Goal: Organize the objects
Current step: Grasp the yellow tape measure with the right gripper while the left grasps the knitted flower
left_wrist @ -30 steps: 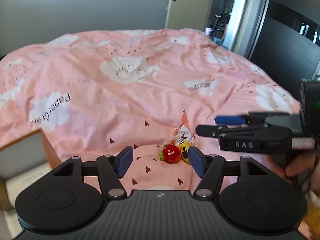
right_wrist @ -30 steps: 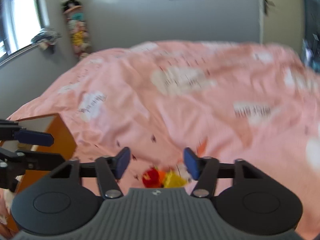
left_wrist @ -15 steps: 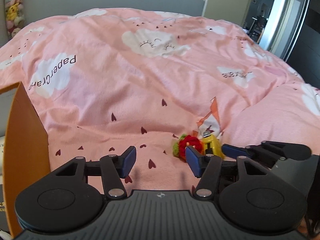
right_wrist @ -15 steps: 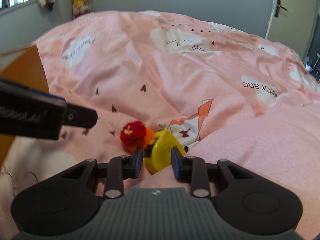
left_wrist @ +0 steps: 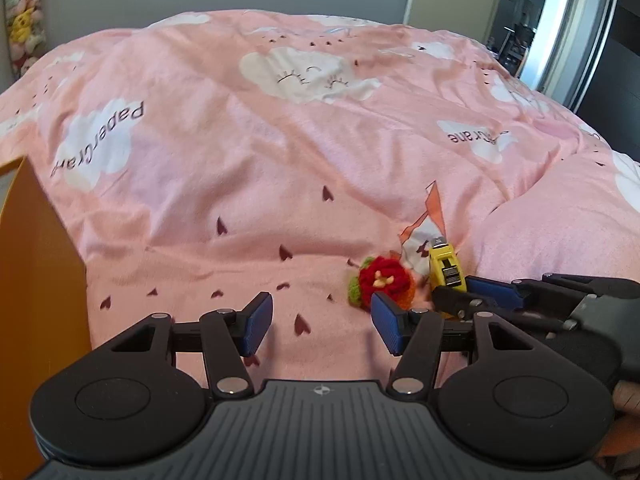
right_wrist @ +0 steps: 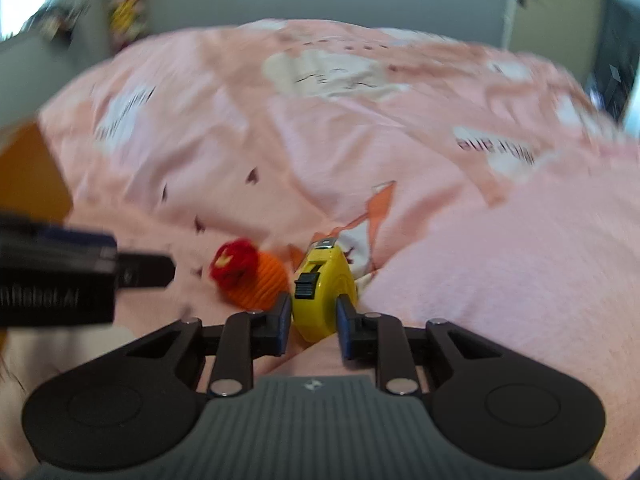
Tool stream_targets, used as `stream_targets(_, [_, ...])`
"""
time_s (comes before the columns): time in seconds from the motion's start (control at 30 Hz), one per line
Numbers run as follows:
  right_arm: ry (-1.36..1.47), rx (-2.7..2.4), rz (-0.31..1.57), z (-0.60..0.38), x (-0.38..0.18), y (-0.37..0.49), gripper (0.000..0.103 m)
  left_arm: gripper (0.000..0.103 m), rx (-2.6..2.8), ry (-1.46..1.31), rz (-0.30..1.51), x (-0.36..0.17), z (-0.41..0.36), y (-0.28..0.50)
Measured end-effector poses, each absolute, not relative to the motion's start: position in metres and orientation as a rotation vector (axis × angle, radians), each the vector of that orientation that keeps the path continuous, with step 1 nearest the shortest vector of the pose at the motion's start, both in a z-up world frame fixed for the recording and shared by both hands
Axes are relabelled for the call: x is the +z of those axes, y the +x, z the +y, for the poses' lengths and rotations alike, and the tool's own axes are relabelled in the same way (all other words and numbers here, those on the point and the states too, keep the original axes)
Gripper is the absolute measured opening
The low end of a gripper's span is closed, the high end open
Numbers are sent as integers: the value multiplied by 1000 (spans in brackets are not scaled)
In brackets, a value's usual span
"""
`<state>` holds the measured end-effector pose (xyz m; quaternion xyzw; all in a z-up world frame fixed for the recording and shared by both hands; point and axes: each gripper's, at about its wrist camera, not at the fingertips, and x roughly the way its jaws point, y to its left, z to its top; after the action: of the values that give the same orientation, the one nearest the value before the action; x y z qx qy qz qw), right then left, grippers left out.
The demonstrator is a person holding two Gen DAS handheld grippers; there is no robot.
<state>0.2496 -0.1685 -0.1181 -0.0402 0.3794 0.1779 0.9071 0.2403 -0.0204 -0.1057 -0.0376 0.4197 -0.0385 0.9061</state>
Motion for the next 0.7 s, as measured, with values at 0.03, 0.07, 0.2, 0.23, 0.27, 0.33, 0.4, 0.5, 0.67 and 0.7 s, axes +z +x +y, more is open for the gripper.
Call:
stream_targets(0.03, [-26, 364, 796, -175, -117, 253, 24, 67, -88, -75, 867, -105, -22, 243])
stream_targets(0.07, [31, 360, 809, -182, -117, 258, 23, 67, -99, -71, 871, -105, -25, 247])
stream_targets(0.2, [155, 337, 850, -197, -118, 267, 21, 70, -128, -76, 862, -107, -34, 259])
stream_targets(0.23, [158, 337, 852, -197, -118, 267, 21, 70, -137, -91, 858, -109, -35, 261])
stream_targets(0.27, [153, 338, 852, -196, -119, 267, 21, 71, -150, -107, 857, -111, -34, 263])
stream_targets(0.33, [148, 339, 851, -195, -119, 267, 21, 71, -157, -137, 859, -116, -32, 267])
stream_targets(0.4, [156, 340, 854, -195, -120, 268, 21, 71, -162, -153, 843, -119, -30, 267])
stream_targets(0.5, [163, 341, 855, -197, -122, 269, 22, 73, -161, -194, 831, -123, -29, 270])
stream_targets(0.67, [192, 340, 861, -201, -123, 270, 22, 73, -129, -270, 869, -138, -24, 279])
stream_targets(0.7, [199, 341, 862, -202, -123, 270, 22, 73, -127, -287, 877, -141, -24, 281])
